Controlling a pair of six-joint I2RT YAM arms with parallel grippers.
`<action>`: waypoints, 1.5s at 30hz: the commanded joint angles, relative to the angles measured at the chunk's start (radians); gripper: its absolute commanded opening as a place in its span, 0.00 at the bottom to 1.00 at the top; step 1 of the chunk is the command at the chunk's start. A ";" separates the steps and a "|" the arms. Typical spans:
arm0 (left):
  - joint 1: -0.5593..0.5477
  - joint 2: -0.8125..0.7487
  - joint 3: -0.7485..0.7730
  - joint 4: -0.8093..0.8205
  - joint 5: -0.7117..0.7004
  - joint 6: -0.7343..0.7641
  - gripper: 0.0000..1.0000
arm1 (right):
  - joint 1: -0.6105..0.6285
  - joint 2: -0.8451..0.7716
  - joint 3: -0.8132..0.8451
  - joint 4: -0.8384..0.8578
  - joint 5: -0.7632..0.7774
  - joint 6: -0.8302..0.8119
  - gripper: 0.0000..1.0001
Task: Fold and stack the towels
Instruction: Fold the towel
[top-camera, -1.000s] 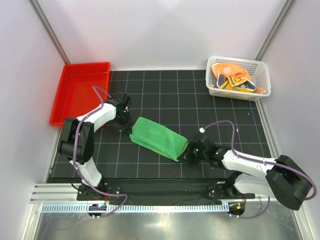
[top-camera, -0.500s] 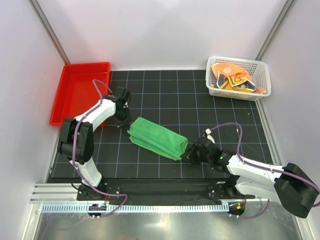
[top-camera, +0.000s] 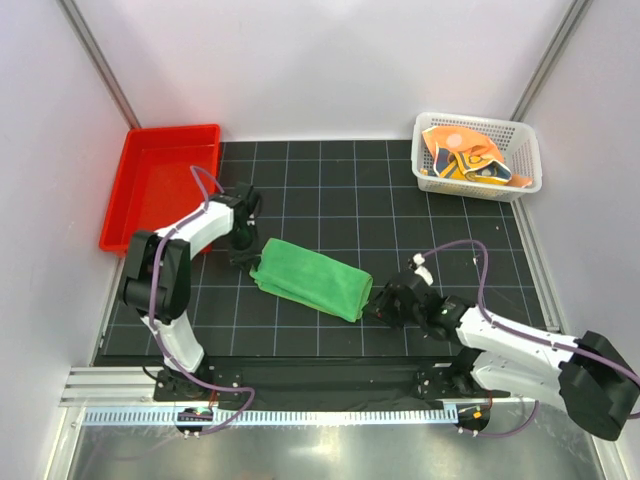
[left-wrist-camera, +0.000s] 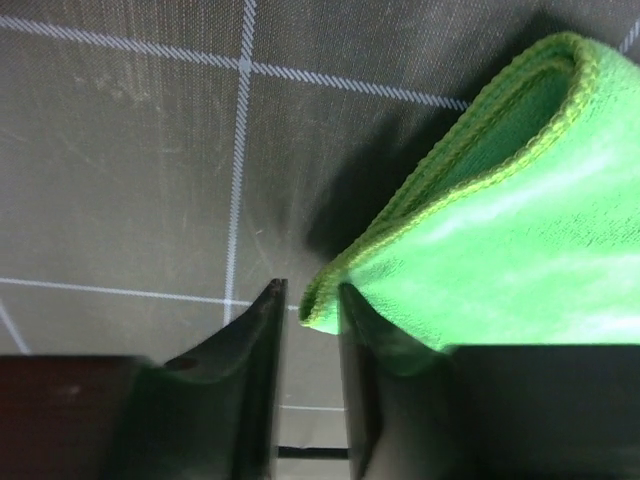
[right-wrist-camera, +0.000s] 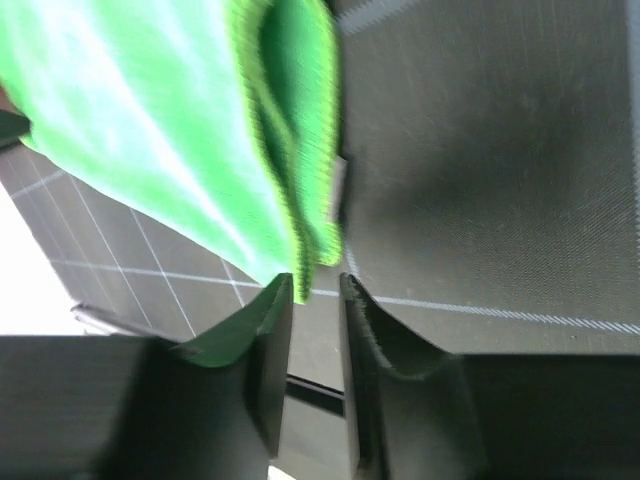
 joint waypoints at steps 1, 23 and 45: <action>0.006 -0.041 0.059 -0.053 -0.008 0.019 0.36 | 0.006 -0.049 0.122 -0.141 0.141 -0.058 0.33; -0.030 -0.204 -0.324 0.330 0.332 -0.244 0.43 | -0.270 0.356 0.311 0.005 0.069 -0.529 0.24; -0.040 -0.284 -0.180 0.156 0.056 -0.145 0.58 | -0.186 0.268 0.268 0.001 -0.112 -0.364 0.59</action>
